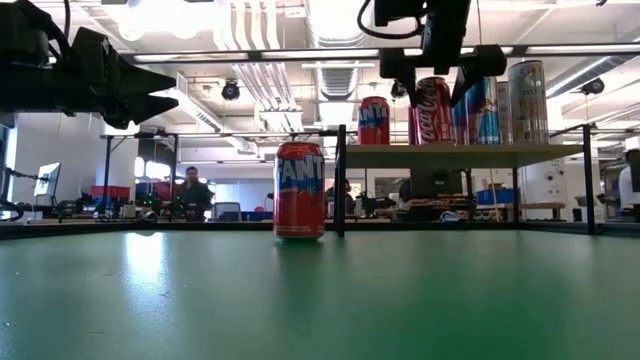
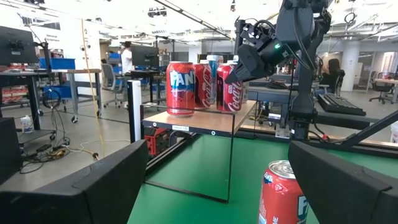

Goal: Place canned beverage on shelf
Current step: Put the red soda can on the shelf aligned with the other red soda can

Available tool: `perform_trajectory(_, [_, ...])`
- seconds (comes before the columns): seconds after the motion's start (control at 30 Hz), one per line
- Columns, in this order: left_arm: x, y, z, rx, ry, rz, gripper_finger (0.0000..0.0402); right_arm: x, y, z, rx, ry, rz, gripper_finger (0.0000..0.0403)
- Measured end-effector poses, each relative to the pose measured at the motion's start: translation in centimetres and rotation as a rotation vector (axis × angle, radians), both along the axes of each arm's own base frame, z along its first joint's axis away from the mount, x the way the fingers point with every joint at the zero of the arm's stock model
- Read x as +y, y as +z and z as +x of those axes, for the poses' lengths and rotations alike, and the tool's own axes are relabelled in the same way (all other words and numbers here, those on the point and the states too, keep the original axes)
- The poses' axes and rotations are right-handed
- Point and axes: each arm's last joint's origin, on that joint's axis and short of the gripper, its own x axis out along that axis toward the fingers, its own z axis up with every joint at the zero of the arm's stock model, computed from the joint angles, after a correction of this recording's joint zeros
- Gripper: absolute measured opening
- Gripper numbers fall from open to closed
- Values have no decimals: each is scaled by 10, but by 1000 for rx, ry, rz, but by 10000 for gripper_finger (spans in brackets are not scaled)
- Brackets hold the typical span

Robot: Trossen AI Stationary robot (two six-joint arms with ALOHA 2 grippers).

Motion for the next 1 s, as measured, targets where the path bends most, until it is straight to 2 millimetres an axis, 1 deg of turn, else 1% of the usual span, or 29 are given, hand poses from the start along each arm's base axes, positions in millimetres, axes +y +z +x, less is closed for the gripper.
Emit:
perform_trajectory(0.17, [0, 0, 0, 0, 0, 0, 372, 0, -2, -1, 5, 0, 1, 311])
perform_trajectory(0.37, [0, 0, 0, 0, 0, 0, 372, 1, -5, -2, 29, 8, 52, 365])
perform_trajectory(0.43, [0, 0, 0, 0, 0, 0, 372, 2, -4, -3, 36, 9, 65, 377])
perform_trajectory(0.6, [0, 0, 0, 0, 0, 0, 372, 5, 0, -5, 22, -5, 115, 383])
perform_trajectory(0.7, [0, 0, 0, 0, 0, 0, 372, 8, 4, -5, 0, 7, 219, 384])
perform_trajectory(0.83, [0, 0, 0, 0, 0, 1, 372, 16, 11, -6, -38, 46, 443, 384])
perform_trajectory(0.93, [0, 0, 0, 0, 0, 0, 372, 26, 14, -3, -55, 159, 654, 384])
perform_trajectory(1.0, [0, 0, 0, 0, 0, 0, 372, 37, 12, 3, -64, 261, 746, 384])
